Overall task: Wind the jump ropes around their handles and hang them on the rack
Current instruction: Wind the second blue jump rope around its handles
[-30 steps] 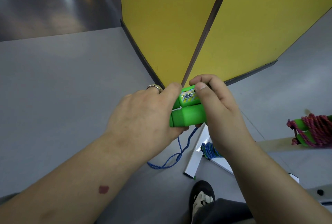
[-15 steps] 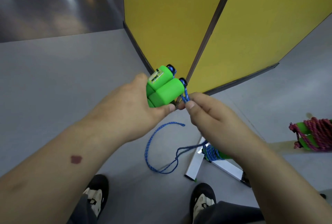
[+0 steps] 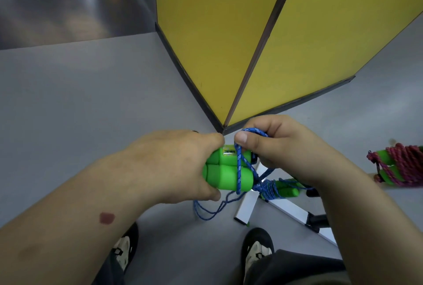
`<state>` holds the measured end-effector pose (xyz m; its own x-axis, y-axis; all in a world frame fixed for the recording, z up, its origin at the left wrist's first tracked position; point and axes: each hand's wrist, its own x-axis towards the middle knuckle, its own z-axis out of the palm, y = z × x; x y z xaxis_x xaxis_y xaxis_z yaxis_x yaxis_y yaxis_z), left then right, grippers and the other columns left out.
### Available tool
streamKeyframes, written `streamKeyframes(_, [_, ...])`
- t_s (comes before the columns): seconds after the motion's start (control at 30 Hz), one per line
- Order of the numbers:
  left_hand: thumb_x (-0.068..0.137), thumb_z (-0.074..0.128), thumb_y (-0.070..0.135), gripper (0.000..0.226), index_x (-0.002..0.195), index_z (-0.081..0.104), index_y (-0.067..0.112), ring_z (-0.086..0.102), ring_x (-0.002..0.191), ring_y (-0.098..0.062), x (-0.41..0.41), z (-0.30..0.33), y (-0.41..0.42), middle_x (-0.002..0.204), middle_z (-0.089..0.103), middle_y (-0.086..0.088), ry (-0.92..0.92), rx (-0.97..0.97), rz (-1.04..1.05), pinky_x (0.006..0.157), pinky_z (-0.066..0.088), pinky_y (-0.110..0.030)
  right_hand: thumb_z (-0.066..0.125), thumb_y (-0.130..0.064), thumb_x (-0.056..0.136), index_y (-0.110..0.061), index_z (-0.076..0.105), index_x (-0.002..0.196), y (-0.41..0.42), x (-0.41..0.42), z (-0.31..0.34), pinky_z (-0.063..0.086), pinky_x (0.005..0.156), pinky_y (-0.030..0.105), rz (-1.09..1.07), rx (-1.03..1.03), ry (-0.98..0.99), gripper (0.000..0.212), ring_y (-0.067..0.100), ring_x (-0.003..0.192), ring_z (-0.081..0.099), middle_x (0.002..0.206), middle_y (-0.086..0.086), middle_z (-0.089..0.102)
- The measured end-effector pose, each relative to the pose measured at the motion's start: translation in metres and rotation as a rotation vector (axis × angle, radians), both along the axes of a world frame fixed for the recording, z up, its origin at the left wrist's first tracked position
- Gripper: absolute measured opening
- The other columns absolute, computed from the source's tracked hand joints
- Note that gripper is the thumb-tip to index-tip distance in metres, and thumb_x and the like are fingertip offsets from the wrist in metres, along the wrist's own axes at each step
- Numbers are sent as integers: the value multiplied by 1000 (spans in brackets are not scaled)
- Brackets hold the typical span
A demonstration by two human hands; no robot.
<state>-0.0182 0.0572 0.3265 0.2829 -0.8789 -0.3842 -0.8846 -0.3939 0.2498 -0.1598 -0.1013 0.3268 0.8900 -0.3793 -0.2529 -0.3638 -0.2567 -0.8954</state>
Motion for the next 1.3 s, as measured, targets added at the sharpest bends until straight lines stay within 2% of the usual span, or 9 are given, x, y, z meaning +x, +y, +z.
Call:
streamKeyframes(0.3, [66, 80, 71, 52, 97, 45, 47, 59, 74, -2, 9, 10, 1, 86, 62, 16, 267, -216, 50, 64, 51, -32, 90, -29, 62, -17, 72, 68, -6, 10, -13, 37, 57, 25, -320, 462, -137, 23, 17, 52, 51, 61, 3, 64])
streamKeyframes(0.37, [65, 81, 70, 52, 99, 48, 48, 61, 75, -1, 10, 11, 2, 88, 64, 19, 348, -286, 97, 66, 52, -33, 87, -15, 63, -16, 76, 68, -4, 11, -16, 56, 75, 49, -357, 501, -106, 12, 23, 62, 54, 64, 5, 67])
streamKeyframes(0.4, [65, 80, 70, 52, 101, 50, 46, 62, 76, -1, 11, 10, 2, 87, 65, 16, 360, -317, 131, 68, 54, -35, 78, -9, 74, -14, 73, 68, -1, 12, -16, 19, 89, 78, -357, 480, -69, 10, 21, 61, 45, 59, 2, 60])
streamKeyframes(0.43, [66, 78, 70, 53, 102, 50, 44, 61, 76, -3, 13, 10, 1, 87, 64, 14, 340, -338, 167, 69, 54, -36, 66, -7, 86, -16, 68, 67, 0, 12, -18, 6, 51, 29, -333, 436, -27, 22, 17, 56, 34, 54, -1, 50])
streamKeyframes(0.47, [68, 77, 71, 53, 102, 48, 42, 60, 77, -5, 14, 8, 0, 86, 63, 12, 284, -344, 204, 68, 53, -35, 55, -4, 94, -20, 63, 62, 3, 12, -17, 25, 46, 28, -295, 375, 18, 37, 15, 53, 25, 52, -4, 41])
streamKeyframes(0.53, [69, 71, 74, 55, 104, 46, 39, 59, 79, -13, 18, 3, -3, 87, 58, 10, 121, -341, 281, 63, 47, -32, 50, -13, 101, -24, 67, 59, 10, 11, -14, 16, 49, 27, -201, 186, 109, 46, 13, 49, 24, 53, -6, 36])
streamKeyframes(0.67, [75, 73, 63, 48, 100, 42, 36, 58, 77, -24, 25, -8, -3, 88, 57, 6, -51, -301, 369, 63, 47, -35, 58, -40, 98, -30, 77, 91, 22, 8, 1, 28, 48, 23, 42, -143, 152, 23, 13, 51, 29, 54, -9, 32])
streamKeyframes(1.1, [75, 73, 54, 39, 100, 44, 44, 51, 69, -3, 1, -1, 0, 82, 54, 11, 7, -78, -101, 56, 40, -28, 85, -30, 66, -13, 78, 75, -3, -2, 1, 51, 65, 34, -8, -24, -121, 21, 22, 69, 64, 75, 16, 72])
streamKeyframes(1.3, [68, 81, 60, 47, 102, 52, 48, 62, 73, 1, 6, 14, 1, 86, 65, 18, 278, -256, 27, 63, 52, -29, 85, -12, 65, -19, 79, 69, -4, 5, -10, 57, 71, 41, -247, 327, -172, 10, 22, 64, 67, 72, 8, 74])
